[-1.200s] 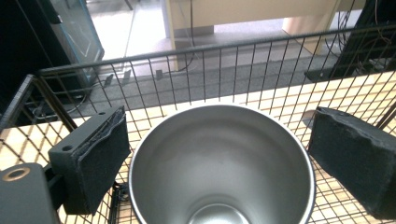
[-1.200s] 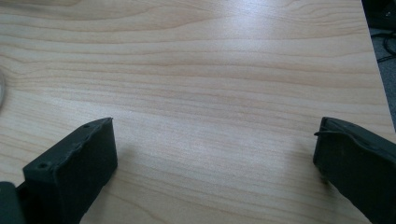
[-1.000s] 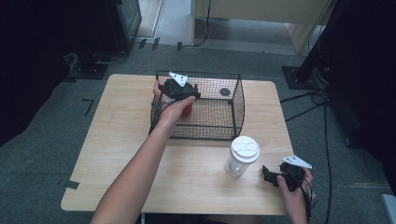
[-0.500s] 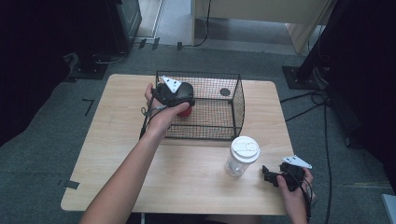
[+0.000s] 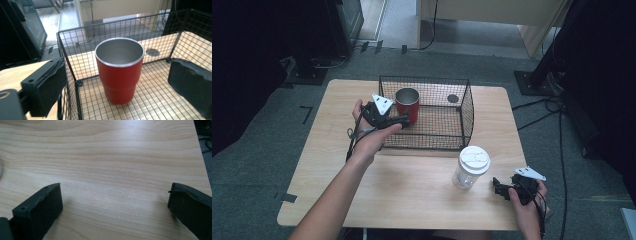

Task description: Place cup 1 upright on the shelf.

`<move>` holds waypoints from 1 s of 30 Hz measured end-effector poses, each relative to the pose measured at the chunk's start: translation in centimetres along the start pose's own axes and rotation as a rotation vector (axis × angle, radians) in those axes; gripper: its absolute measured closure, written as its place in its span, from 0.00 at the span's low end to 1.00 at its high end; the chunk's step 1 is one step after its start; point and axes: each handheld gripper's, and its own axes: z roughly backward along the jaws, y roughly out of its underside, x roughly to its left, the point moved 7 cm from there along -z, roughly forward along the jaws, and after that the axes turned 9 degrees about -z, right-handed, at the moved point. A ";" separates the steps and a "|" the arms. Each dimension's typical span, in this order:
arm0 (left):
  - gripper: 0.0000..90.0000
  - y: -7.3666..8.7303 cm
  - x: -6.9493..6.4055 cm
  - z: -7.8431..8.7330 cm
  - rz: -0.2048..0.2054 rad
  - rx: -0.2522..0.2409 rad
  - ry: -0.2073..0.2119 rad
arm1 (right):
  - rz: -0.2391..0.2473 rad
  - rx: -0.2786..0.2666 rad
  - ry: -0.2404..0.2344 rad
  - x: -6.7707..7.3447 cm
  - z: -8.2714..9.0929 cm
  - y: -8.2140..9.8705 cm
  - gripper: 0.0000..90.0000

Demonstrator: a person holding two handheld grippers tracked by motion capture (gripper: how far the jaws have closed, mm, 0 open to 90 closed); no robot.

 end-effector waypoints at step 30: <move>0.01 8.9 0.0 6.9 -0.026 0.042 -0.022 | 0.000 0.000 0.000 0.0 0.0 0.0 0.00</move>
